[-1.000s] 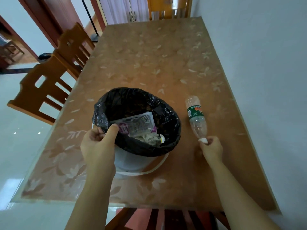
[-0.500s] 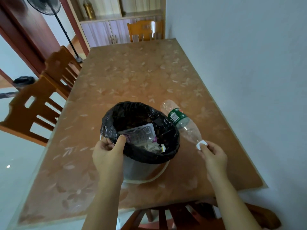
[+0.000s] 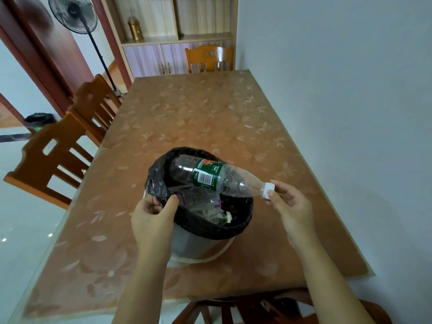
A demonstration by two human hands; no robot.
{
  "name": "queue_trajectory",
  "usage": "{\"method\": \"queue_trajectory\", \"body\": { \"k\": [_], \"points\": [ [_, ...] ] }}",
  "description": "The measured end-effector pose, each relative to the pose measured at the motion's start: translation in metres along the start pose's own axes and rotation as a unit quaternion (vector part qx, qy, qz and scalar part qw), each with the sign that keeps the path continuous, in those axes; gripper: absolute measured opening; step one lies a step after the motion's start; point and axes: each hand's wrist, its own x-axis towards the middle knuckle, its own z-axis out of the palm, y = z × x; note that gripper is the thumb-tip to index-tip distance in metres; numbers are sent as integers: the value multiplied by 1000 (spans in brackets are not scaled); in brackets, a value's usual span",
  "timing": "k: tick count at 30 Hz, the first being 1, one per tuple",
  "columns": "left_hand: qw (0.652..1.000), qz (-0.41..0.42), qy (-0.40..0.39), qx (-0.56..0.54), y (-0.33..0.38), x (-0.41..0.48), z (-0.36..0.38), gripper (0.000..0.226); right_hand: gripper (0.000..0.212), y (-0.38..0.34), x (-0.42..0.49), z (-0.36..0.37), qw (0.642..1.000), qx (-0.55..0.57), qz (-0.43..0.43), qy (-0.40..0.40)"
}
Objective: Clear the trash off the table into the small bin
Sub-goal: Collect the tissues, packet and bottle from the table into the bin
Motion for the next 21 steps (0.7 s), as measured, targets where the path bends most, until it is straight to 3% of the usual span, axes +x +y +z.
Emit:
{"method": "queue_trajectory", "body": {
  "k": [9, 17, 21],
  "points": [
    [1000, 14, -3, -11, 2, -6, -3, 37, 28, -25, 3, 25, 981, -108, -41, -154],
    [999, -4, 42, -29, -1, -8, -10, 37, 23, -35, 12, 34, 939, -247, -87, -222],
    [996, -15, 78, -40, -1, -4, -21, 36, 23, -28, 15, 35, 940, -256, -108, -197]
  ]
}}
